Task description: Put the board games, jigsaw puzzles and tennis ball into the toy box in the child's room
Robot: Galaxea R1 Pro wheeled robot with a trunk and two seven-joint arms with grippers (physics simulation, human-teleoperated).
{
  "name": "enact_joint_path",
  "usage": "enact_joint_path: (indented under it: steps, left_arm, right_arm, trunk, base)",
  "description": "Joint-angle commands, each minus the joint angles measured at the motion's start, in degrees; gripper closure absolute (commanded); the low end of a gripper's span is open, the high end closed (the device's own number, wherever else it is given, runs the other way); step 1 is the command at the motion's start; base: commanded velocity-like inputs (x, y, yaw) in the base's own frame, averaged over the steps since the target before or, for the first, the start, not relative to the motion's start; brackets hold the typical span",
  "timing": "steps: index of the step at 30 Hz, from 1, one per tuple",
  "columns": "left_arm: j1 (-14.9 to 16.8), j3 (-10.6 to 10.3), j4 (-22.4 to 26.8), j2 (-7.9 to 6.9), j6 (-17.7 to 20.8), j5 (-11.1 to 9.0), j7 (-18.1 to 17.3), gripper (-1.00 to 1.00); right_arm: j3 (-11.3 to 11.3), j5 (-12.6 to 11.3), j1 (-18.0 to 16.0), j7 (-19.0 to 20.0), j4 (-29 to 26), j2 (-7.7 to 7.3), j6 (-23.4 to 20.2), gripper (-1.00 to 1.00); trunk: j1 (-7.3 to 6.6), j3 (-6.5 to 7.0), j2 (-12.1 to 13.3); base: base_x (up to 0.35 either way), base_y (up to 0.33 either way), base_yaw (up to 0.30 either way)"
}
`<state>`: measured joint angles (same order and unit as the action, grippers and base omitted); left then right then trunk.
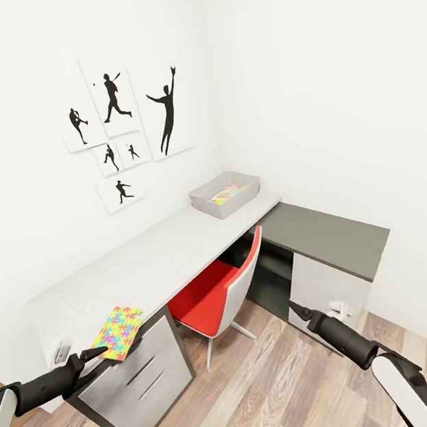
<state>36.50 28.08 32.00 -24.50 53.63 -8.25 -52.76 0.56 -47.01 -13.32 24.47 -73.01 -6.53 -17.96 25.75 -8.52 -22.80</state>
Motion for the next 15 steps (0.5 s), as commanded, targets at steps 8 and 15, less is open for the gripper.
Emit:
enact_joint_path:
  steps: [8, 15]
  left_arm:
    - [0.1, 0.2, -0.9, 0.06, -2.0, 0.1, -0.8, -1.00]
    - [0.1, 3.0, -9.4, 0.05, -12.9, 0.1, -0.8, -1.00]
  right_arm:
    - [0.0, -0.3, 0.0, 0.1, 0.0, -0.12, -0.4, -1.00]
    - [-0.1, -0.2, 0.0, 0.1, -0.1, -0.27, -0.3, -1.00]
  trunk:
    - [0.47, -0.48, -0.9]
    - [2.01, -1.74, -3.7]
  base:
    - [0.000, 0.000, 0.000]
    - [0.000, 0.000, 0.000]
